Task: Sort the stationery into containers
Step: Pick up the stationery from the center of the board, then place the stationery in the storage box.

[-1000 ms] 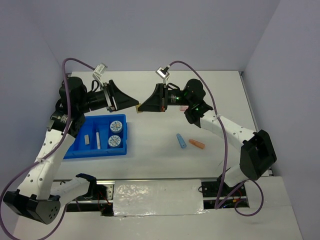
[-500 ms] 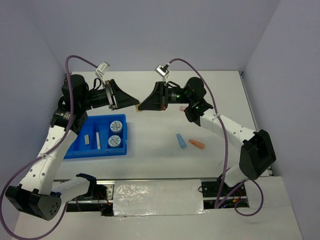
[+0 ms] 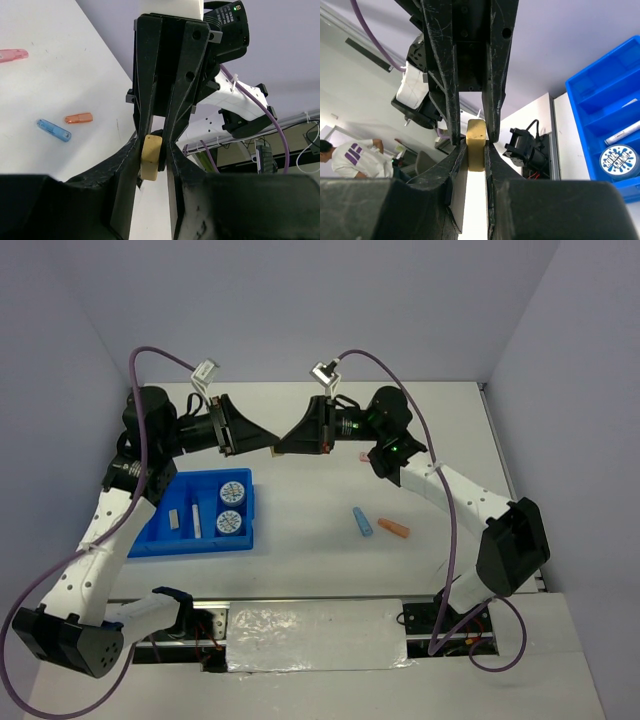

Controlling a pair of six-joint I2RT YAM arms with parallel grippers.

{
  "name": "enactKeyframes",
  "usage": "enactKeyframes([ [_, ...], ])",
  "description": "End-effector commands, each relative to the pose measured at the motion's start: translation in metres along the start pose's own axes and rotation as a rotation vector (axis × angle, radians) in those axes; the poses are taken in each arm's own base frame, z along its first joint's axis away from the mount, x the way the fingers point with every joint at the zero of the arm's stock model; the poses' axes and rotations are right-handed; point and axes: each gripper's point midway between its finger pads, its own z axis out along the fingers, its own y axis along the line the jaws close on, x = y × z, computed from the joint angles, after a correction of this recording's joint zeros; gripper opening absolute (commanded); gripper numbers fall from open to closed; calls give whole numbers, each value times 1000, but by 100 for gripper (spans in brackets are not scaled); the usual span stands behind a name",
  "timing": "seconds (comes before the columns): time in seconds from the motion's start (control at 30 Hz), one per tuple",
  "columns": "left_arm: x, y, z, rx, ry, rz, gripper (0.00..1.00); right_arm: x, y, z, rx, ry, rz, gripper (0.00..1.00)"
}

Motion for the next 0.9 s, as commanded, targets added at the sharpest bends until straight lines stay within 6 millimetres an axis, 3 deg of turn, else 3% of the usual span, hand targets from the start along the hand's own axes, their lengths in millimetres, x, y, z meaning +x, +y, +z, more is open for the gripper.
enactKeyframes([
  [0.0,-3,-15,0,61,15,41,40,-20,12,3,-16,-38,-67,21],
  [0.27,-11,-12,2,28,1,52,0,-18,8,0,-7,-32,-70,24],
  [0.33,-15,-10,2,8,-12,60,0,-16,5,-3,0,-37,-59,29],
  [0.43,-24,-2,-1,-58,-53,61,0,-19,-4,-10,28,-68,-43,60],
  [0.47,-30,5,-5,-103,-79,57,0,-19,-11,-13,50,-73,-29,88],
  [0.5,-27,17,-9,-171,-77,19,0,-23,-20,-19,87,-95,-17,95],
  [0.57,-48,36,-21,-325,-162,45,0,-17,-48,-28,202,-87,25,100],
  [0.6,-43,52,-30,-417,-153,23,0,-28,-59,-35,293,-136,11,100],
  [0.63,-56,63,-42,-519,-213,37,0,-28,-72,-42,384,-144,8,100],
  [0.67,-61,76,-52,-600,-237,30,0,-10,-97,-59,539,-91,33,100],
  [0.7,-63,87,-62,-682,-248,42,0,-18,-101,-69,632,-110,14,100],
  [0.73,-57,102,-81,-799,-241,3,0,-25,-123,-93,816,-164,6,100],
  [0.77,-61,132,-105,-982,-273,-13,0,-6,-136,-116,956,-113,48,100],
  [0.83,-49,169,-141,-1207,-241,-52,0,-5,-138,-146,1107,-129,45,100],
  [0.87,-37,195,-177,-1395,-223,-102,0,3,-136,-168,1196,-119,38,100],
])
